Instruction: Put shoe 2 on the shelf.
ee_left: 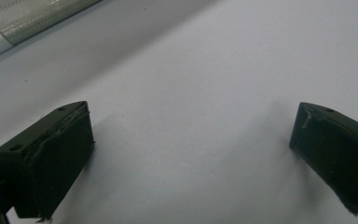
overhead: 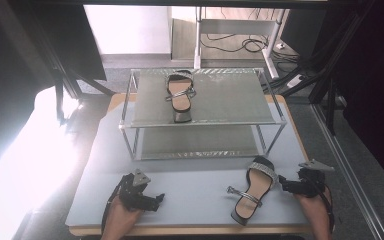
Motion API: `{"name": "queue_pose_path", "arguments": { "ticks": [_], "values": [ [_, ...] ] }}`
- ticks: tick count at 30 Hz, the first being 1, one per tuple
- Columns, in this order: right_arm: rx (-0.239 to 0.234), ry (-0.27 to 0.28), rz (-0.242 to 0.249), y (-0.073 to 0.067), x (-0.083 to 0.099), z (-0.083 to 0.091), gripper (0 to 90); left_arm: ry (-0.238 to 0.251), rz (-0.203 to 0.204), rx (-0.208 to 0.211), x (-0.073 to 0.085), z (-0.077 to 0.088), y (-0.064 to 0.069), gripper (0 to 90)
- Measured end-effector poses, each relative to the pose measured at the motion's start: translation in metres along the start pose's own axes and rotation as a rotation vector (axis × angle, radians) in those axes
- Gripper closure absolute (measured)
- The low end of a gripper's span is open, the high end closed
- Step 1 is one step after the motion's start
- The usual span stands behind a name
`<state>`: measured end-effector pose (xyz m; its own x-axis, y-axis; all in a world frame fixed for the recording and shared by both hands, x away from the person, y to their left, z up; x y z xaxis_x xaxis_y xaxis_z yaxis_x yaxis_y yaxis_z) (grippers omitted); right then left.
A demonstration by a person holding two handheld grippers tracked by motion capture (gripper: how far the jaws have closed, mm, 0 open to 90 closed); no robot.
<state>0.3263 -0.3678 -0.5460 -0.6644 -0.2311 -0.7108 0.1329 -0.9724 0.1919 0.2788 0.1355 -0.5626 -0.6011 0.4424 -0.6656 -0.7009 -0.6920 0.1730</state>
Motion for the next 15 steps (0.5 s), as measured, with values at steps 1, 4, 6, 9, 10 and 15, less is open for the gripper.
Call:
{"name": "queue_pose_path", "arguments": {
  "ticks": [1, 4, 6, 9, 10, 15],
  "values": [
    [-0.002, -0.006, 0.003, -0.001, 0.0, -0.002, 4.2, 0.0, 0.0, 0.0, 0.0, 0.0, 0.0, 0.0],
    [-0.03, -0.011, 0.008, -0.006, -0.003, -0.007, 8.6, 0.0, 0.0, 0.0, 0.0, 0.0, 0.0, 0.0],
    [-0.039, -0.009, 0.009, -0.01, -0.005, -0.01, 10.0, 0.0, 0.0, 0.0, 0.0, 0.0, 0.0, 0.0],
    [-0.057, 0.004, 0.011, -0.017, -0.009, -0.013, 12.8, 0.001, 0.0, 0.0, 0.0, 0.0, 0.0, 0.0],
    [-0.058, 0.009, 0.016, -0.019, -0.01, -0.013, 12.9, 0.001, 0.0, 0.0, 0.0, 0.0, 0.0, 0.0],
    [-0.082, 0.02, 0.048, -0.04, -0.02, -0.018, 12.9, 0.001, 0.0, 0.0, 0.0, 0.0, 0.0, 0.0]
  ]
}}
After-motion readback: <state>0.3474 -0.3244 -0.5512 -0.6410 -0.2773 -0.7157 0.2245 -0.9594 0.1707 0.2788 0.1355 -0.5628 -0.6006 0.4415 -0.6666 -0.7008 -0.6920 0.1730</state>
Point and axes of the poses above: each handheld gripper's, and its own axes: z roughly backward along the jaws, x roughly out of its underside, y roughly to its right, the point moved 5 cm from there along -z, roughly forward along the jaws, and after that the axes turned 11 degrees about x, right-handed, at the moved point
